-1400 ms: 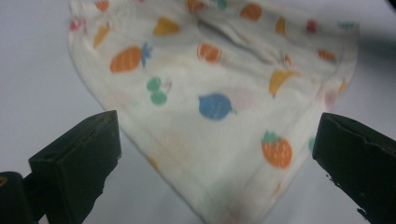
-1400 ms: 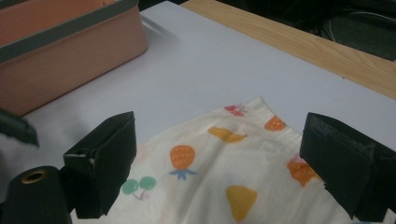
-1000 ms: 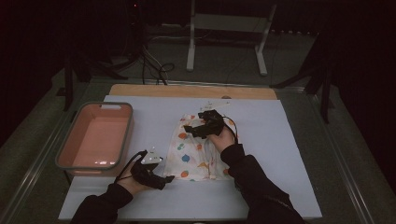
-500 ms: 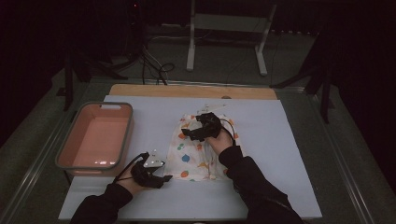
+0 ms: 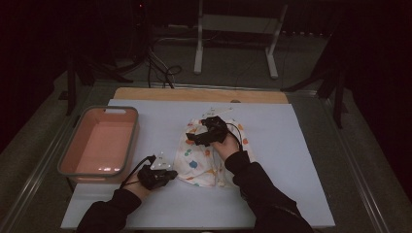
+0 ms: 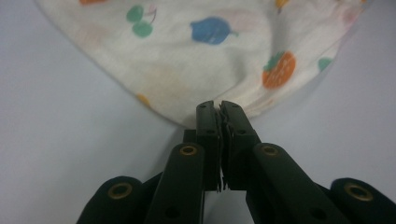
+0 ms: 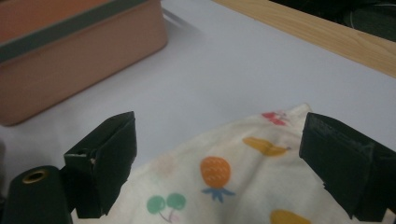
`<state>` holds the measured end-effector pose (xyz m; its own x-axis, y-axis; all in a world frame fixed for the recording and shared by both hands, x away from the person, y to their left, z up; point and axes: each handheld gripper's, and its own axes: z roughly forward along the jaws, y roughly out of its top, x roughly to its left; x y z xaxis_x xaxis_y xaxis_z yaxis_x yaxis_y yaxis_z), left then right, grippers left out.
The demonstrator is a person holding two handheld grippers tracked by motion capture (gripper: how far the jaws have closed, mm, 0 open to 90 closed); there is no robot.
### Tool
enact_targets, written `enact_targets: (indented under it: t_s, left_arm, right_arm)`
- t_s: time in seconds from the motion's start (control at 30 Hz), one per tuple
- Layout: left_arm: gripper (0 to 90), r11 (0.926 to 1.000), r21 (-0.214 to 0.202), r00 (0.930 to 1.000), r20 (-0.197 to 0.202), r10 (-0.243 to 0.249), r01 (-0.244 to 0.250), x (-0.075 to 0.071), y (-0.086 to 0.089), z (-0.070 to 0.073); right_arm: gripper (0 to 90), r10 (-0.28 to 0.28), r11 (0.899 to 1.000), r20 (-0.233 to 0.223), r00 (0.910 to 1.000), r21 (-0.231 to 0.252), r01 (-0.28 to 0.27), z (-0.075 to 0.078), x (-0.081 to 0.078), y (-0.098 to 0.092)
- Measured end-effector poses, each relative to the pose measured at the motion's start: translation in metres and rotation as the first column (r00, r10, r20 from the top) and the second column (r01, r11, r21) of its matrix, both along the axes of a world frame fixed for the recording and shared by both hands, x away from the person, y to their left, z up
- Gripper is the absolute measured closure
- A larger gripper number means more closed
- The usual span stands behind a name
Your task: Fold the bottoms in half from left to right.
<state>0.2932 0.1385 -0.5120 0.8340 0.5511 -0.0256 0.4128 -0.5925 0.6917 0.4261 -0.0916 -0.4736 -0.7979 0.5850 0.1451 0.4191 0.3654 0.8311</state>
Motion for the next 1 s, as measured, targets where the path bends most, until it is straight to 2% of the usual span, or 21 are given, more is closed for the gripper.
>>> enact_targets:
  t_s: [0.1,0.17,0.27,0.37,0.47,0.5,0.57,0.63,0.73,0.8,0.83,0.87,0.9,0.93,1.0]
  left_arm:
    - [88.9,0.9995,-0.031,0.9995,0.033,0.001,0.000,-0.002,-0.001,0.011]
    - [89.0,0.9996,-0.029,0.9980,0.063,0.001,0.001,-0.003,-0.002,0.017]
    - [89.3,0.9997,-0.025,0.9969,0.078,-0.006,0.008,-0.004,-0.003,0.021]
    - [89.3,0.9995,-0.030,0.9972,0.075,-0.009,0.011,-0.004,-0.003,0.020]
    - [89.3,0.9977,-0.066,0.9977,0.066,-0.014,0.018,-0.005,-0.001,0.021]
    - [89.3,0.9979,-0.061,0.9965,0.082,-0.016,0.021,-0.006,-0.001,0.022]
    - [89.4,0.9971,-0.071,0.9960,0.087,-0.020,0.027,-0.006,-0.001,0.024]
    - [89.3,0.9966,-0.079,0.9944,0.105,-0.013,0.021,-0.007,-0.002,0.027]
    - [89.3,0.9963,-0.083,0.9939,0.109,-0.015,0.024,-0.008,-0.003,0.029]
    - [89.3,0.9963,-0.083,0.9933,0.115,-0.011,0.021,-0.008,-0.002,0.029]
    - [89.3,0.9962,-0.084,0.9937,0.111,-0.014,0.023,-0.008,-0.002,0.029]
    - [89.3,0.9962,-0.084,0.9937,0.111,-0.014,0.023,-0.008,-0.002,0.029]
    - [89.3,0.9962,-0.084,0.9932,0.116,-0.011,0.021,-0.008,-0.002,0.029]
    - [89.3,0.9962,-0.084,0.9933,0.115,-0.013,0.023,-0.008,-0.002,0.029]
    - [89.3,0.9957,-0.089,0.9930,0.117,-0.016,0.027,-0.009,-0.002,0.030]
  right_arm:
    - [11.2,-0.012,1.000,-0.005,0.9999,0.006,0.012,0.000,0.000,0.003]
    - [11.2,-0.018,1.000,-0.013,0.9998,0.004,0.018,-0.001,0.001,0.005]
    - [11.1,-0.042,0.999,-0.015,0.9990,-0.006,0.042,-0.002,0.002,0.009]
    - [11.0,-0.072,0.997,-0.019,0.9972,-0.005,0.072,-0.003,0.004,0.011]
    - [11.1,-0.125,0.992,-0.019,0.9920,-0.031,0.125,-0.005,0.009,0.015]
    - [11.1,-0.149,0.988,-0.022,0.9885,-0.033,0.149,-0.005,0.011,0.017]
    - [11.2,-0.180,0.984,-0.043,0.9827,-0.025,0.179,-0.005,0.015,0.021]
    - [11.1,-0.197,0.980,-0.060,0.9785,-0.016,0.197,-0.006,0.018,0.023]
    - [11.7,-0.221,0.975,-0.080,0.9719,-0.022,0.220,-0.007,0.024,0.028]
    - [15.5,-0.241,0.970,-0.074,0.9677,-0.047,0.238,-0.008,0.027,0.032]
    - [22.1,-0.254,0.967,-0.094,0.9626,-0.054,0.250,-0.010,0.028,0.036]
    - [22.1,-0.254,0.967,-0.094,0.9626,-0.054,0.250,-0.010,0.028,0.036]
    - [26.1,-0.260,0.965,-0.098,0.9606,-0.063,0.255,-0.011,0.029,0.038]
    - [34.4,-0.286,0.956,-0.098,0.9532,-0.095,0.277,-0.015,0.029,0.044]
    - [37.7,-0.307,0.948,-0.100,0.9463,-0.117,0.295,-0.019,0.031,0.047]
